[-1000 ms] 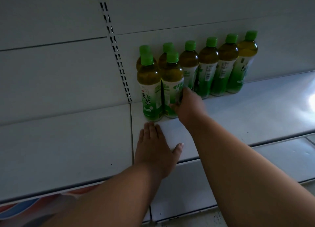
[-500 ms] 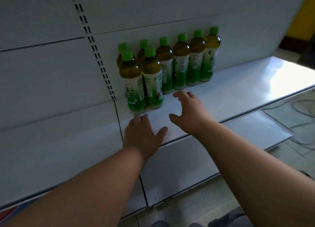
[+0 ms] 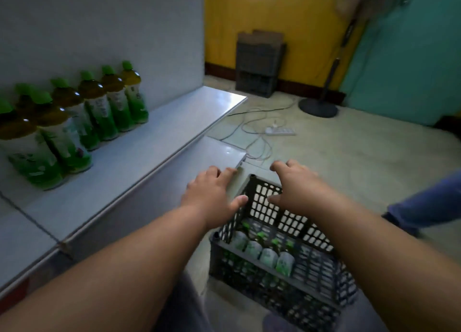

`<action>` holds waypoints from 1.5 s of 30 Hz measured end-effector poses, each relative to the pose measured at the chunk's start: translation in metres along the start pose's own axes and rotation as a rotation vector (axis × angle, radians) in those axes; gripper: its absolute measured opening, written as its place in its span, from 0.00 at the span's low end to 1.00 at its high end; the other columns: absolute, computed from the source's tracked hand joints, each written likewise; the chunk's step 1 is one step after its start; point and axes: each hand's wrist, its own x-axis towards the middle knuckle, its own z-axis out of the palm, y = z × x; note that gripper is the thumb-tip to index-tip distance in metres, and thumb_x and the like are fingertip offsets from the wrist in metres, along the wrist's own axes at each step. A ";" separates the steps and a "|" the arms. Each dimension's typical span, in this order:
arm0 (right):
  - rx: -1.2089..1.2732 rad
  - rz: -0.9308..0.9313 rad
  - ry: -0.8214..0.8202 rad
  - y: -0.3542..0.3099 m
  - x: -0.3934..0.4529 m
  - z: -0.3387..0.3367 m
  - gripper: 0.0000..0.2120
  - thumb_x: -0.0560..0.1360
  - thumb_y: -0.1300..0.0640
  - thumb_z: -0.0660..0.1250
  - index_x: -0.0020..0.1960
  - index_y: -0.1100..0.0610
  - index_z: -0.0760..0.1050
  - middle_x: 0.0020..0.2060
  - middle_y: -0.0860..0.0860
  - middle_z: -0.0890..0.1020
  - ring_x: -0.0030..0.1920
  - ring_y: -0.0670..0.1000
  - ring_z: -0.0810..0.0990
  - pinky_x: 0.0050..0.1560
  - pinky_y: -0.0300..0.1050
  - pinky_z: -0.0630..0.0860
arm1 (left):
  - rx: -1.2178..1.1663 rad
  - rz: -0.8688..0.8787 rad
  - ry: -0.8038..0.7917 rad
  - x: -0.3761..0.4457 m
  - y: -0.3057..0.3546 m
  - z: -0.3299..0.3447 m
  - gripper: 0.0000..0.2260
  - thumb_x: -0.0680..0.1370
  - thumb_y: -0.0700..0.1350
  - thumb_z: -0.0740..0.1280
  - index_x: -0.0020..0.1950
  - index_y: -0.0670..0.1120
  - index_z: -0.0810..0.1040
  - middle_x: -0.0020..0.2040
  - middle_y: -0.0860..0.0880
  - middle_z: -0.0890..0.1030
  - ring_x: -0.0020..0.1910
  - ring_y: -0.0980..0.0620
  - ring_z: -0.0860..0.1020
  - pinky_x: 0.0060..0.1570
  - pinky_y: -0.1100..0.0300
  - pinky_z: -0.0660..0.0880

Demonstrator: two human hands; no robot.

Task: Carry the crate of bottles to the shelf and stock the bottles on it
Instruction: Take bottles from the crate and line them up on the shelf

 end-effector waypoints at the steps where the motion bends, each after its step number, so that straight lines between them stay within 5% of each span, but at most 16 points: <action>1: 0.008 0.049 -0.004 0.018 -0.009 0.006 0.32 0.71 0.41 0.71 0.70 0.48 0.65 0.64 0.53 0.73 0.65 0.58 0.73 0.61 0.55 0.74 | 0.008 0.031 -0.020 0.002 0.015 0.011 0.32 0.74 0.69 0.61 0.75 0.58 0.62 0.67 0.48 0.70 0.66 0.44 0.69 0.64 0.48 0.68; 11: 0.305 0.380 -0.126 0.133 -0.027 0.149 0.29 0.74 0.42 0.71 0.70 0.50 0.66 0.63 0.52 0.73 0.61 0.55 0.75 0.58 0.55 0.77 | 0.023 0.157 -0.272 0.024 0.081 0.176 0.30 0.76 0.68 0.59 0.76 0.59 0.59 0.64 0.50 0.71 0.62 0.48 0.69 0.62 0.49 0.70; 18: 0.514 0.577 -0.318 0.169 0.031 0.262 0.34 0.72 0.42 0.73 0.72 0.54 0.67 0.68 0.54 0.74 0.65 0.56 0.75 0.59 0.50 0.74 | 0.073 0.030 -0.410 0.048 0.071 0.269 0.32 0.77 0.68 0.55 0.78 0.56 0.57 0.74 0.46 0.65 0.73 0.45 0.63 0.70 0.47 0.63; 23: 0.704 0.789 -0.524 0.181 0.080 0.345 0.32 0.73 0.39 0.72 0.68 0.59 0.71 0.59 0.57 0.79 0.54 0.57 0.80 0.42 0.44 0.72 | 0.072 0.059 -0.380 0.050 0.066 0.289 0.34 0.78 0.67 0.55 0.79 0.53 0.56 0.77 0.48 0.63 0.75 0.48 0.62 0.72 0.50 0.61; 28: 0.776 1.009 -0.567 0.180 0.113 0.406 0.44 0.75 0.41 0.71 0.77 0.64 0.55 0.73 0.60 0.69 0.69 0.62 0.72 0.55 0.48 0.72 | 0.071 0.060 -0.374 0.052 0.062 0.295 0.37 0.77 0.67 0.55 0.80 0.48 0.54 0.79 0.48 0.60 0.77 0.50 0.57 0.75 0.54 0.54; 30: 0.777 1.014 -0.570 0.185 0.117 0.419 0.43 0.76 0.43 0.70 0.77 0.65 0.53 0.73 0.61 0.68 0.69 0.62 0.71 0.56 0.47 0.71 | 0.073 0.065 -0.394 0.052 0.061 0.296 0.38 0.77 0.68 0.54 0.81 0.46 0.52 0.80 0.48 0.57 0.79 0.50 0.55 0.75 0.55 0.50; 34: 0.829 0.999 -0.551 0.194 0.113 0.430 0.30 0.78 0.48 0.68 0.73 0.64 0.65 0.69 0.60 0.73 0.67 0.60 0.74 0.56 0.45 0.71 | 0.113 0.090 -0.424 0.052 0.061 0.297 0.40 0.78 0.68 0.49 0.81 0.44 0.47 0.82 0.46 0.49 0.80 0.50 0.47 0.77 0.55 0.42; 38: 0.917 0.989 -0.481 0.196 0.106 0.424 0.35 0.73 0.47 0.74 0.72 0.61 0.63 0.66 0.59 0.75 0.63 0.61 0.77 0.58 0.49 0.75 | 0.103 0.080 -0.430 0.053 0.063 0.295 0.40 0.78 0.68 0.49 0.81 0.45 0.44 0.82 0.46 0.46 0.80 0.50 0.44 0.76 0.56 0.40; 45: 0.955 0.723 -0.221 0.193 0.080 0.327 0.26 0.70 0.47 0.76 0.62 0.52 0.68 0.52 0.52 0.79 0.50 0.54 0.81 0.48 0.50 0.79 | 0.073 0.082 -0.420 0.053 0.066 0.289 0.41 0.77 0.68 0.53 0.81 0.45 0.46 0.82 0.47 0.50 0.80 0.51 0.47 0.77 0.55 0.44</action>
